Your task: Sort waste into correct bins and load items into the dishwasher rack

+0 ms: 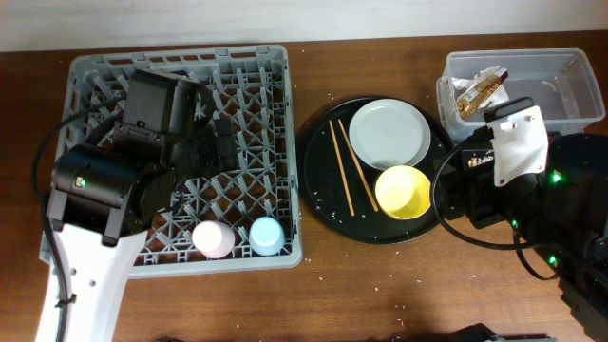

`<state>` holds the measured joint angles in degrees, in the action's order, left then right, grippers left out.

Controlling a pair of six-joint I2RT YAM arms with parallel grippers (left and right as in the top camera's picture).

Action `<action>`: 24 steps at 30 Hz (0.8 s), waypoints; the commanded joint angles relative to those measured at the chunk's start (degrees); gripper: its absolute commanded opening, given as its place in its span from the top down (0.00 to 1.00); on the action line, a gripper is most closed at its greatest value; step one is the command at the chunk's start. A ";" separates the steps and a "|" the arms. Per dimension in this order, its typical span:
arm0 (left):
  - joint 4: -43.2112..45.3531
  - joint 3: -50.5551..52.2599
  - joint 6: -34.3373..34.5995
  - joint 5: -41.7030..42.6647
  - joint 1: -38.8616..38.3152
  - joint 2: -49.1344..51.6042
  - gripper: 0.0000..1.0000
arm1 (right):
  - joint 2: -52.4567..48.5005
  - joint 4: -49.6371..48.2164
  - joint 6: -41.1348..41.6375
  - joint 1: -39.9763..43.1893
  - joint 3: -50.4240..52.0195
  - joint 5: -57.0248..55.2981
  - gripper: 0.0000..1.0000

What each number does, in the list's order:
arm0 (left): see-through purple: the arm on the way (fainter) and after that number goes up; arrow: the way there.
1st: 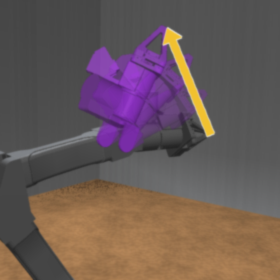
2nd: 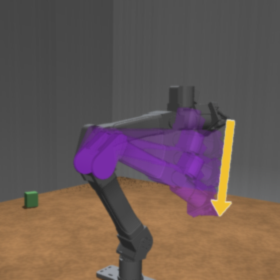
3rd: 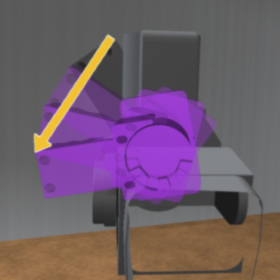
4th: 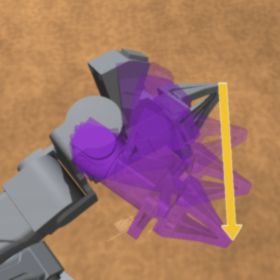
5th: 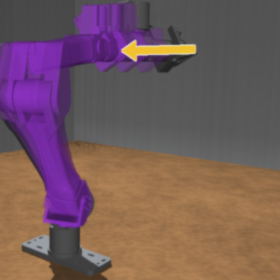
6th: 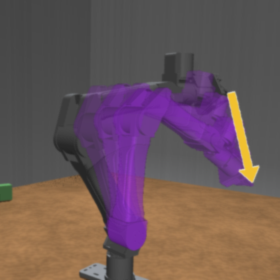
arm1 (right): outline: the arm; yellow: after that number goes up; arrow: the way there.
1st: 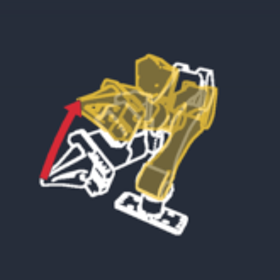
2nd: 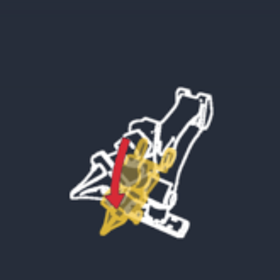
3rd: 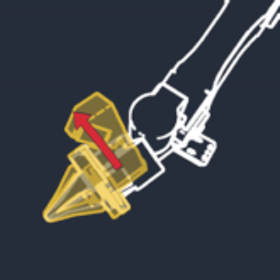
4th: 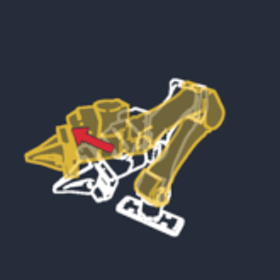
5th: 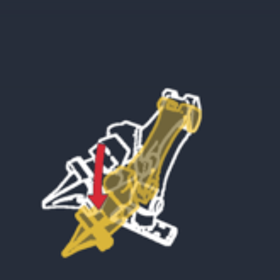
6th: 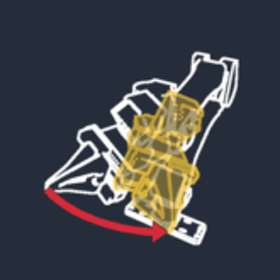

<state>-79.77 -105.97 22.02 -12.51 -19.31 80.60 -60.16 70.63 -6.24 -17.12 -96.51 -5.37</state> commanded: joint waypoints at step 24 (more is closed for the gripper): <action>-0.04 -0.13 -0.90 -0.81 0.37 0.07 0.01 | 59.98 -44.96 -6.62 1.14 85.96 -1.31 0.01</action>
<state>-79.88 -105.91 22.02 -12.51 -19.29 80.68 -0.82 28.47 -12.67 -16.25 -13.96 -6.61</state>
